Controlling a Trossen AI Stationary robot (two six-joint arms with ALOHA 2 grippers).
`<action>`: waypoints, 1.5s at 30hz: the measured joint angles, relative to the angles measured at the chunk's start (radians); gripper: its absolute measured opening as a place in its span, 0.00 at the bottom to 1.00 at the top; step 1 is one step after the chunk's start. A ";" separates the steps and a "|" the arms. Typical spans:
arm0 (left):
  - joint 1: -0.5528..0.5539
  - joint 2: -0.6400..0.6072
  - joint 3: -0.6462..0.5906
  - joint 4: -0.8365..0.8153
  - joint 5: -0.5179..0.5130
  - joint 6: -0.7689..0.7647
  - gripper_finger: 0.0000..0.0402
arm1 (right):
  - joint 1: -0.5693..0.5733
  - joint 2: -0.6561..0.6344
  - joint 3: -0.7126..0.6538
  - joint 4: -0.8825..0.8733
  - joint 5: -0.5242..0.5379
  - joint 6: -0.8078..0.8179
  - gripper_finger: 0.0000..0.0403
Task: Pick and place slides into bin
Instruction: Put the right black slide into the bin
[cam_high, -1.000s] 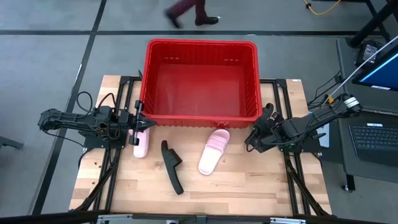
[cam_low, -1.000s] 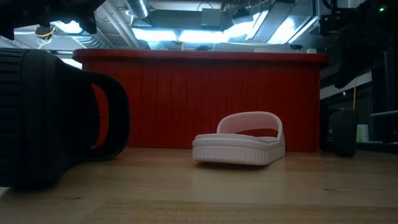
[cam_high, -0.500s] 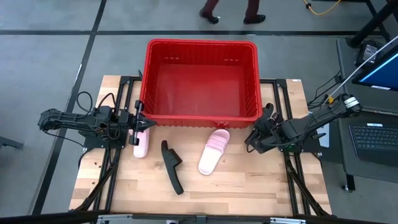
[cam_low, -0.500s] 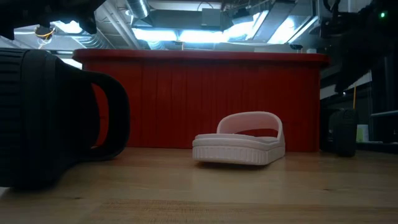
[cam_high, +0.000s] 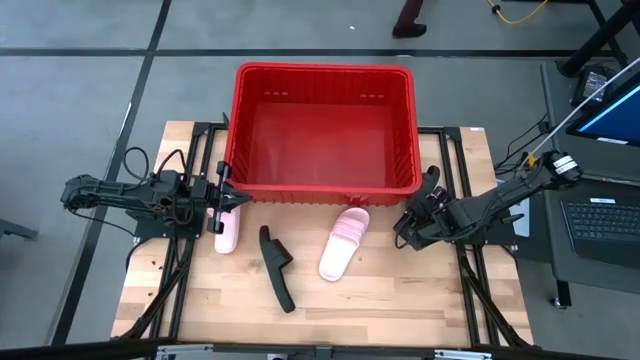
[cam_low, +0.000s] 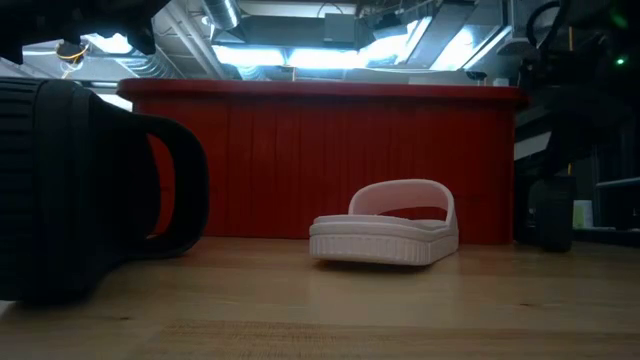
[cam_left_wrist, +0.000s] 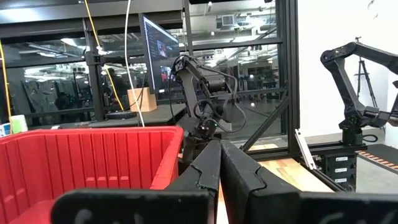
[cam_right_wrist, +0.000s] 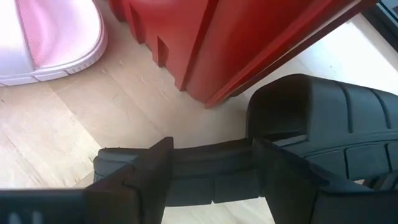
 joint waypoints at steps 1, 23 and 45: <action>0.000 0.000 0.000 0.000 0.000 0.000 0.01 | 0.000 0.000 -0.001 0.000 0.000 0.000 0.55; 0.000 0.000 0.000 0.000 0.000 -0.002 0.01 | -0.002 -0.003 0.016 -0.066 -0.113 0.003 0.55; 0.000 0.000 0.000 0.000 0.000 -0.002 0.01 | -0.002 0.000 0.112 -0.315 -0.141 0.051 0.55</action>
